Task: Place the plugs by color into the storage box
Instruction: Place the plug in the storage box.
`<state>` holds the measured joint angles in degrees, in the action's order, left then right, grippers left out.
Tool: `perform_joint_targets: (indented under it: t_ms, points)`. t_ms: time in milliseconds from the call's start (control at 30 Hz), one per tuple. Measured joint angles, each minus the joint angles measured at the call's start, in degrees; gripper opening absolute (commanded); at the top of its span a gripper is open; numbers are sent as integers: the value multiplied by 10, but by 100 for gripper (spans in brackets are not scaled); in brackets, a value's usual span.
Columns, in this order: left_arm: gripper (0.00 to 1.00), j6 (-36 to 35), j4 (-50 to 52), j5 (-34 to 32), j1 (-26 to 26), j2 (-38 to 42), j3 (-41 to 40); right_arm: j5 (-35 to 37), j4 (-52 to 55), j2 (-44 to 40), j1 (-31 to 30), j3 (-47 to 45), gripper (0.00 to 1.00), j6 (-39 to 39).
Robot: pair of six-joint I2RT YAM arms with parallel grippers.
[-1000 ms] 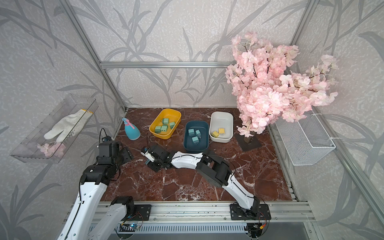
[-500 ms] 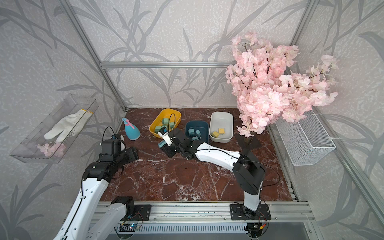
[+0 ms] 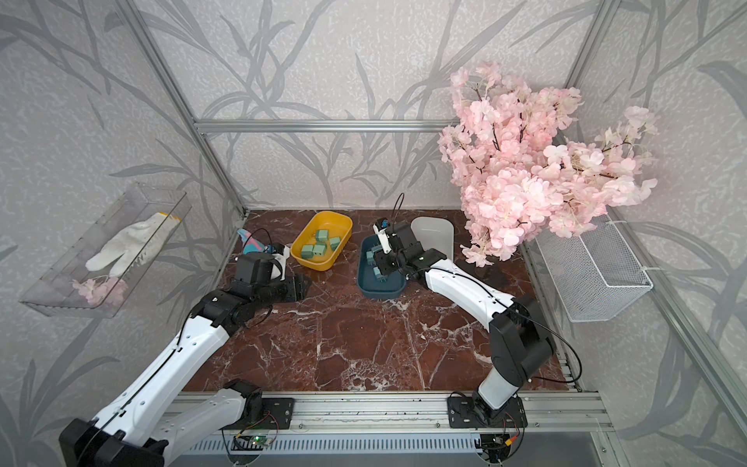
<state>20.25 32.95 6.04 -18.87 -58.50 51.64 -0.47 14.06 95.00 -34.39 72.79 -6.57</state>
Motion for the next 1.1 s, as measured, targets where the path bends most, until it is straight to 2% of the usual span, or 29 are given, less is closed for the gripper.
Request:
perform_joint_targets:
  t_ms: [233, 367, 633, 767, 933, 1100]
  points:
    - [70, 5, -21, -3, -5, -53, 13, 21, 32, 98, 19, 17, 40, 0]
    - [70, 5, -32, -12, -5, -59, 19, 27, 47, 125, 21, 23, 42, 0]
    - [74, 9, -37, -36, -5, -62, 19, 35, 56, 125, 23, 31, 61, 0]
    - [75, 9, -43, -64, -5, -61, 19, 34, 69, 103, 24, 31, 63, 0]
    - [80, 9, -77, -123, 7, -56, 18, 41, 73, 27, 24, 25, 70, 0]
    - [85, 14, -138, -181, 68, -76, 17, 104, 35, -78, 54, -16, 78, 1]
